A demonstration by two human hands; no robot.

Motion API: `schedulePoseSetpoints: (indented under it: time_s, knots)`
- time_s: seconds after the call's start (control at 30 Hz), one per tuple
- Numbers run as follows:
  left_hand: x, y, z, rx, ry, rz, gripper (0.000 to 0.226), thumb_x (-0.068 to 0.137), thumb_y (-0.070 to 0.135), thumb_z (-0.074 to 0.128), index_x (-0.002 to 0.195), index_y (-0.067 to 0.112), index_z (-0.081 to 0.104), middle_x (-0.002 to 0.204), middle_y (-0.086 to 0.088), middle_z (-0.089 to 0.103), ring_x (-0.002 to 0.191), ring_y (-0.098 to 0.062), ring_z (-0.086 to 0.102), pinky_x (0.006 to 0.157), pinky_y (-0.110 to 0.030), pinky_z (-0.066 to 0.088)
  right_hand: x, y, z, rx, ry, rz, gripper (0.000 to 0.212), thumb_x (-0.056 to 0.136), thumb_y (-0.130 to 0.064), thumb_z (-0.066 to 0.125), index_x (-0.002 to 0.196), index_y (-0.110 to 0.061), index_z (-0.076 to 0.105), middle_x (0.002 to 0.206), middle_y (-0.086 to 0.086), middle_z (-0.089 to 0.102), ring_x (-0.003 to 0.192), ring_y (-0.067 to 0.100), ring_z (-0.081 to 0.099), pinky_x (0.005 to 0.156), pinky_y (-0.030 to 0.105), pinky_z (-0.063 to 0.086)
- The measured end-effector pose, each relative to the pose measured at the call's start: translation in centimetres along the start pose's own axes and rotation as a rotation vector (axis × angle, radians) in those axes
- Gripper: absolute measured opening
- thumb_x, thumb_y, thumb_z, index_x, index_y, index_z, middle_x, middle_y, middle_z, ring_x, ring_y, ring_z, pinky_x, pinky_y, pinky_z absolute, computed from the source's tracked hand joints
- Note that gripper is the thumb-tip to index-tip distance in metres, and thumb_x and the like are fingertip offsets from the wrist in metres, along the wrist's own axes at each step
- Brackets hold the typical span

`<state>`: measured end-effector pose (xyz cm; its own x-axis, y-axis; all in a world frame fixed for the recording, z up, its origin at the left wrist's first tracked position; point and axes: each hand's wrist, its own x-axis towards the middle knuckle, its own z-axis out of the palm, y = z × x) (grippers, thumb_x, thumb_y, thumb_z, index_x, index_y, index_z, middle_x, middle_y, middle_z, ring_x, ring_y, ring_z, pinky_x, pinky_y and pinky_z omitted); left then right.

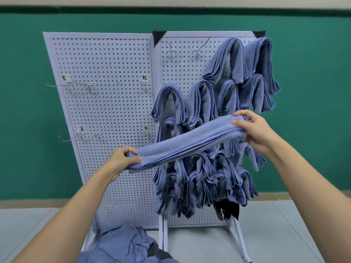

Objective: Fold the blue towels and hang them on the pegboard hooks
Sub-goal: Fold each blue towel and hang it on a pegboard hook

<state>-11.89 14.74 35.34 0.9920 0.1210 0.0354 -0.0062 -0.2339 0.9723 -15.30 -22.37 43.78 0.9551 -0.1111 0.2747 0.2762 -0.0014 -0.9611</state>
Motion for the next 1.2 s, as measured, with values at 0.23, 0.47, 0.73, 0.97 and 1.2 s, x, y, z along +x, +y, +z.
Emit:
schedulePoseSetpoints:
  time_s: [0.23, 0.47, 0.73, 0.97, 1.2]
  knots:
    - [-2.4, -0.2, 4.4, 0.09, -0.035, 0.079, 0.012, 0.093, 0.01, 0.059, 0.096, 0.02, 0.064, 0.104, -0.002, 0.064, 0.103, -0.02, 0.059, 0.095, -0.038, 0.048, 0.0, -5.5, 4.7, 0.079, -0.171, 0.069, 0.008, 0.091, -0.006, 0.06, 0.091, -0.014, 0.058, 0.083, 0.006, 0.063, 0.061, 0.012, 0.063, 0.057, 0.023, 0.056]
    - [-9.1, 4.4, 12.4, -0.111, -0.301, 0.308, 0.059, 0.091, 0.049, 0.054, 0.142, 0.029, 0.033, 0.132, 0.018, 0.046, 0.127, -0.006, 0.044, 0.105, -0.027, 0.037, -1.0, -4.9, 7.4, -0.016, -0.112, 0.051, 0.007, 0.091, -0.011, 0.062, 0.09, -0.017, 0.058, 0.092, 0.006, 0.062, 0.073, 0.016, 0.059, 0.06, 0.024, 0.053]
    - [-9.6, 5.0, 15.8, 0.06, -0.041, 0.387, 0.079, 0.091, 0.016, 0.062, 0.152, 0.023, 0.012, 0.152, 0.004, 0.03, 0.129, -0.016, 0.044, 0.1, -0.02, 0.037, -2.3, -6.3, 7.0, 0.215, -0.047, 0.01, 0.01, 0.092, -0.008, 0.061, 0.089, -0.014, 0.054, 0.088, 0.008, 0.064, 0.066, 0.017, 0.062, 0.057, 0.024, 0.055]
    - [-7.5, 6.4, 10.7, 0.031, 0.175, 0.482, 0.032, 0.09, 0.0, 0.054, 0.116, 0.017, 0.063, 0.088, 0.014, 0.062, 0.072, 0.004, 0.053, 0.064, -0.006, 0.045, -2.8, -4.6, 3.1, 0.375, 0.057, 0.051, 0.004, 0.096, -0.01, 0.053, 0.093, -0.011, 0.055, 0.079, 0.007, 0.065, 0.059, 0.014, 0.059, 0.051, 0.021, 0.054]
    - [-6.6, 8.5, 7.0, 0.127, 0.206, 0.454, 0.018, 0.082, 0.011, 0.067, 0.096, 0.019, 0.074, 0.089, 0.003, 0.071, 0.086, -0.014, 0.066, 0.077, -0.029, 0.054, -3.2, 2.6, 1.4, -0.217, -0.013, 0.335, 0.013, 0.092, -0.01, 0.059, 0.104, -0.012, 0.062, 0.089, 0.005, 0.057, 0.067, 0.015, 0.048, 0.061, 0.027, 0.044]
